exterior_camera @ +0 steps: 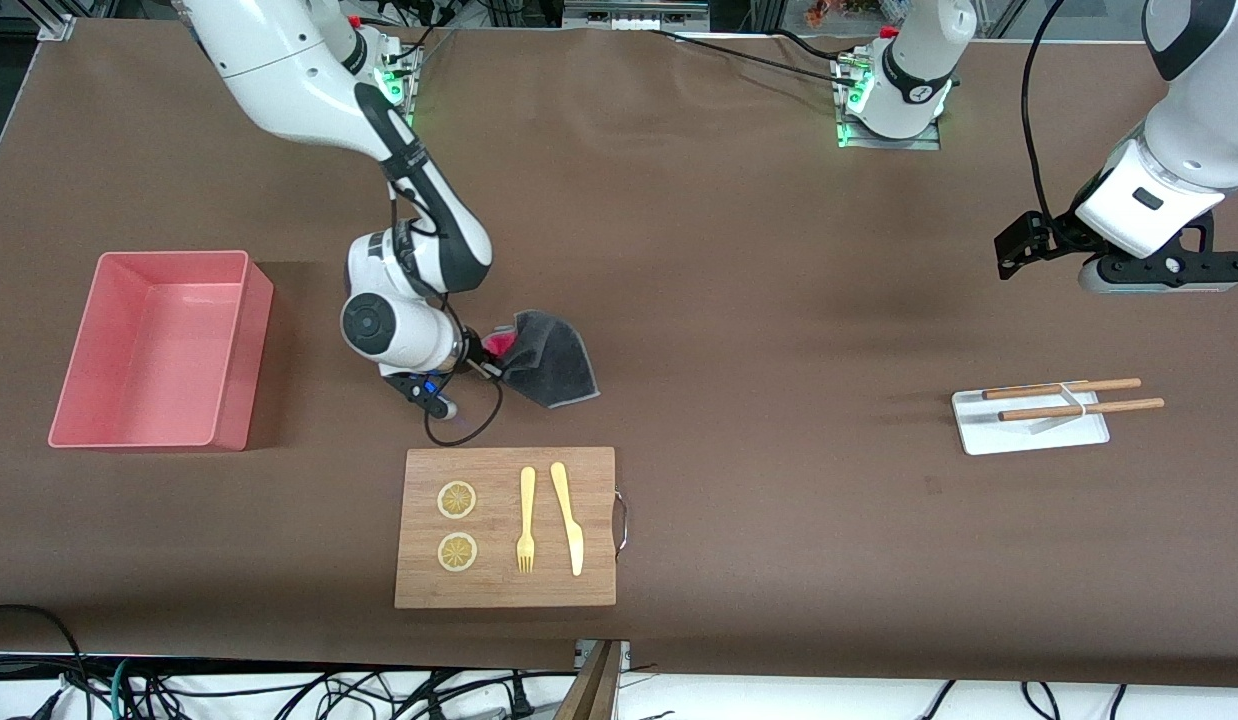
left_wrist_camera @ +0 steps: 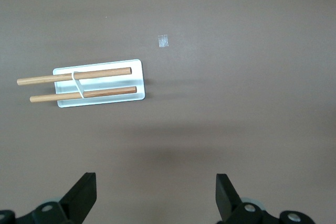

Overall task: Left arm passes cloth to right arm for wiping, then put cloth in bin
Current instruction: 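Wipe the cloth back toward the pink bin with the right gripper, then wipe the cloth again toward the cutting board with the right gripper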

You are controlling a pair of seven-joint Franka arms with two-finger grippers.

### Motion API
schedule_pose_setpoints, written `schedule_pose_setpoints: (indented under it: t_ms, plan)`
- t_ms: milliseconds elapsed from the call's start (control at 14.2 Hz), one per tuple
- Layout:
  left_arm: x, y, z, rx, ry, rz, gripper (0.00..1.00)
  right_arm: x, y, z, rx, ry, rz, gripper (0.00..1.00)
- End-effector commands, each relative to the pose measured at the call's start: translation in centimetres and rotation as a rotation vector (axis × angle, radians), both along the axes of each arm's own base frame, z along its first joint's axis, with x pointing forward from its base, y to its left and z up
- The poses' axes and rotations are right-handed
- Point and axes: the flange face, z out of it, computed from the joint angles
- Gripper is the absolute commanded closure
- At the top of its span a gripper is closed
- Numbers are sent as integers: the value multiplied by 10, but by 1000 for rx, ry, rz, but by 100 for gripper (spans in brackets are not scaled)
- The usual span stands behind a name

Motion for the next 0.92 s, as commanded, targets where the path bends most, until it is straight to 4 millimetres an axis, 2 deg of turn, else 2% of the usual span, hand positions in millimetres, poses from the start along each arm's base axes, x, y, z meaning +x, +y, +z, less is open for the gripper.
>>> schedule_pose_setpoints:
  t_ms: [0, 424, 565, 707, 848]
  plan:
    - [3, -1, 6, -15, 9, -25, 0, 6, -68, -1, 29, -2, 54, 100]
    - [3, -2, 5, -13, 12, -21, 0, 14, -212, 8, 65, 19, 236, 100]
    - [2, -1, 5, -13, 15, -20, 0, 16, -242, 16, 61, 2, 280, 100]
    - [2, -1, 5, -11, 21, -22, 0, 16, -272, 33, 20, 4, 335, 100]
    - [2, -3, 5, -9, 21, -22, 0, 16, -274, 40, -6, 14, 352, 100]
